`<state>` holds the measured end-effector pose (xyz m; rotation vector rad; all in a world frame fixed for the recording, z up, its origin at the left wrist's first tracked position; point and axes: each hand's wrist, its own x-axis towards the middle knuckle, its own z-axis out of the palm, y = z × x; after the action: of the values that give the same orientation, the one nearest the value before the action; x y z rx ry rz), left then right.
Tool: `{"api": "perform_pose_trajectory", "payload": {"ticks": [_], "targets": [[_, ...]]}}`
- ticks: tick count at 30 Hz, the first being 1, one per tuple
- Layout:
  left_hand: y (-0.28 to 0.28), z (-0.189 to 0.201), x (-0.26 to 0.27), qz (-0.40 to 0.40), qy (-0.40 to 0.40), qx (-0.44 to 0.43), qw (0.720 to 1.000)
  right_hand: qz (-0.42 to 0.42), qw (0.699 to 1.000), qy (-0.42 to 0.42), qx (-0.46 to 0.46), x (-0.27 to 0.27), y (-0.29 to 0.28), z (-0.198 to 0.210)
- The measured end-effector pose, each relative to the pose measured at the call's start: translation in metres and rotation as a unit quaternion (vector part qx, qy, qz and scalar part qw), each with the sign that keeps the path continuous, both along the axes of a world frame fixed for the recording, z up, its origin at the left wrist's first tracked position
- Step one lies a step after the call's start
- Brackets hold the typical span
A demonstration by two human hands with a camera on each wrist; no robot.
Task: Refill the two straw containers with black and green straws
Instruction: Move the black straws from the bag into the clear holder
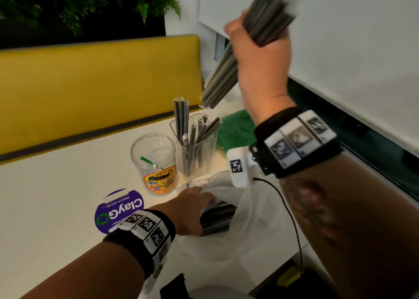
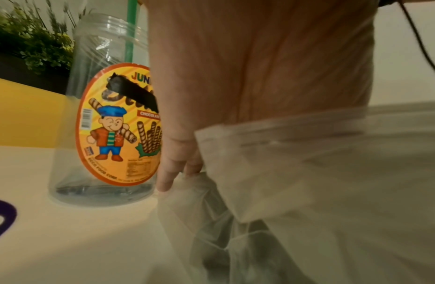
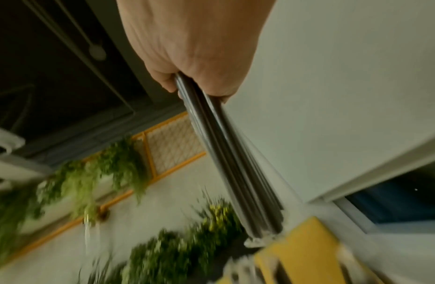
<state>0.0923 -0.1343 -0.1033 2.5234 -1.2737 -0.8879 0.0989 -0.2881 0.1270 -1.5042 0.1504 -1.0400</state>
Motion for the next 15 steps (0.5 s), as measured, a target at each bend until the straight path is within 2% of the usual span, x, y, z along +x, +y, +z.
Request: {"api": "perform_pose_trajectory", "payload": {"ticks": [5, 9, 15], "targets": [[0.002, -0.005, 0.001, 0.011, -0.004, -0.029, 1.0, 0.057, 0.98, 0.165, -0.1, 0.029, 0.025, -0.056], [0.002, -0.005, -0.001, 0.005, -0.011, -0.028, 1.0, 0.101, 0.954, 0.257, -0.116, 0.039, 0.028, -0.094], [0.002, -0.005, 0.0, -0.004, -0.011, -0.034, 0.999, 0.166, 0.908, 0.351, -0.155, 0.049, 0.012, -0.098]]}}
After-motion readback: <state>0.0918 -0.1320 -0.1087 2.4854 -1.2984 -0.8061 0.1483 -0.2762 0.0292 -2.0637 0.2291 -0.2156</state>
